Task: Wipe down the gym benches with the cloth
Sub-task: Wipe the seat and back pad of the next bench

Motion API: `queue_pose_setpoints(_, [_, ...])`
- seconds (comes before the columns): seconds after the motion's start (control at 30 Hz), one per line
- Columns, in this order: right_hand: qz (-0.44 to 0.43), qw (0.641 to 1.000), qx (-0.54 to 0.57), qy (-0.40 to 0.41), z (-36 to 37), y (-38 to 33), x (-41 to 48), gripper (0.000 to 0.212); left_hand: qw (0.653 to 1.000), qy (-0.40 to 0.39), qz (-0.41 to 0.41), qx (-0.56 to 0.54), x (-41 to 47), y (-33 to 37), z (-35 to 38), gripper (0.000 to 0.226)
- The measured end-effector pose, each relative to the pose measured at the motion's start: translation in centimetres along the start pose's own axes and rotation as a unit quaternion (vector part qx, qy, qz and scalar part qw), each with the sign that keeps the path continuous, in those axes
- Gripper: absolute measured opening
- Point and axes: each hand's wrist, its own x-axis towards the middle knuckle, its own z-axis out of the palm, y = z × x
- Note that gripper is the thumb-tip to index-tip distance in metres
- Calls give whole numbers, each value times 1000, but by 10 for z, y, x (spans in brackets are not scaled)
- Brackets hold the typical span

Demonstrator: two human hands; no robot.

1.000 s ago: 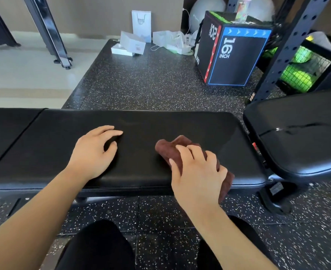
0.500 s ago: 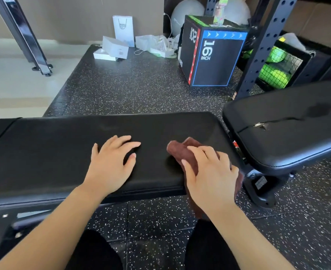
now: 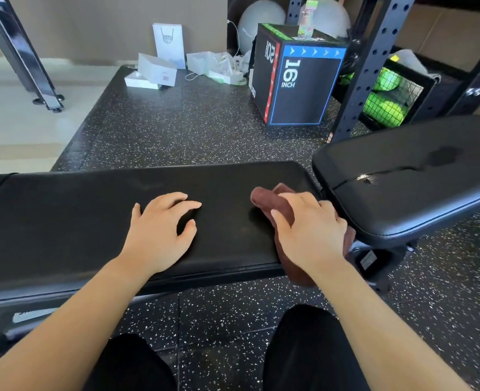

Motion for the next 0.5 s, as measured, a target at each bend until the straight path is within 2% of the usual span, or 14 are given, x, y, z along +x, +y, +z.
queue_pose_setpoints(0.13, [47, 999, 11, 13, -2, 10, -16, 38, 999, 0, 32, 3, 21, 24, 15, 37])
queue_pose_setpoints(0.33, [127, 992, 3, -1, 6, 10, 48, 38, 995, -2, 97, -2, 52, 67, 49, 41])
queue_pose_setpoints(0.5, [122, 992, -11, -20, 18, 1, 95, 39, 994, 25, 104, -15, 62, 64, 53, 34])
